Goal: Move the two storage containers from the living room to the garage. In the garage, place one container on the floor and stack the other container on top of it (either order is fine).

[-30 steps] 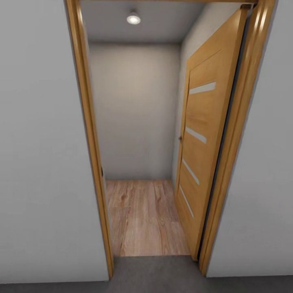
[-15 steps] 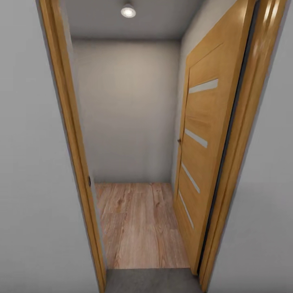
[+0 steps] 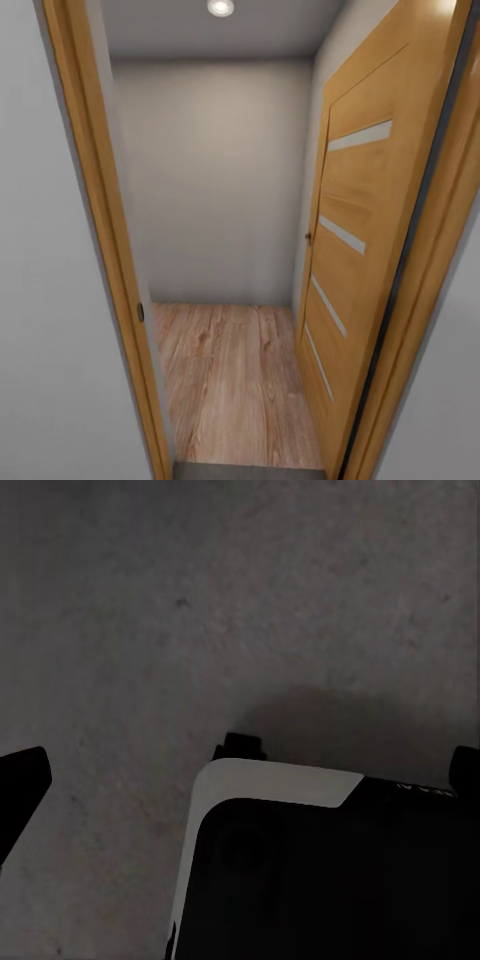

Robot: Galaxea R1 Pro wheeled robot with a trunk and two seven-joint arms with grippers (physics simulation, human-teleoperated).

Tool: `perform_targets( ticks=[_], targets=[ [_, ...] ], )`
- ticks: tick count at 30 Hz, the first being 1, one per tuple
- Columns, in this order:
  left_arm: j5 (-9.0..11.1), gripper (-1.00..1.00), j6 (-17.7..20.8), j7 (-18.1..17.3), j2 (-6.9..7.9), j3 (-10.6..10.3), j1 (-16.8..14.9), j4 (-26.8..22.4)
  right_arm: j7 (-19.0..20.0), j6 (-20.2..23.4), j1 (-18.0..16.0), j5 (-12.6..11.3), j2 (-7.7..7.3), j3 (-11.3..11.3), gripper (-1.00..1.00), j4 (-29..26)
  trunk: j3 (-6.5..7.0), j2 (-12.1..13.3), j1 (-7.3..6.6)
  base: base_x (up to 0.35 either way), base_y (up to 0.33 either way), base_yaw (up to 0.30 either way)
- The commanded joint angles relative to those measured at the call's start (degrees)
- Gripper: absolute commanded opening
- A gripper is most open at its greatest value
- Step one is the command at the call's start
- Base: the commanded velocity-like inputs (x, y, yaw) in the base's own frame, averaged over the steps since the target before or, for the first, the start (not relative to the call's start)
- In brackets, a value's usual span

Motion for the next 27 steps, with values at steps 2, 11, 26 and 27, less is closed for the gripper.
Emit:
perform_targets(
  ticks=[2, 11, 26, 27],
  targets=[
    [0.4, 1.00, -0.1, 0.1, -0.01, -0.5, -0.1, 0.0, -0.1, -0.4, -0.1, -0.3, -0.04, 0.5, 1.00, 0.2, -0.09, -0.1, 0.04, 0.318, 0.000, 0.001],
    [0.4, 1.00, 0.2, 0.1, -0.01, -0.5, -0.1, 0.0, -0.1, -0.3, -0.1, -0.3, -0.15, 0.6, 1.00, 0.2, -0.09, -0.1, 0.04, 0.320, 0.000, 0.000],
    [0.4, 1.00, -0.1, 0.1, -0.01, -0.5, -0.1, 0.0, -0.1, -0.4, -0.1, -0.3, -0.16, 0.5, 1.00, 0.2, -0.09, -0.1, 0.04, 0.321, 0.000, 0.000],
    [0.4, 1.00, -0.1, 0.1, -0.01, -0.5, -0.1, 0.0, -0.1, -0.4, -0.1, -0.3, -0.13, 0.5, 1.00, 0.2, -0.09, -0.1, 0.04, 0.321, 0.000, 0.000]
  ],
)
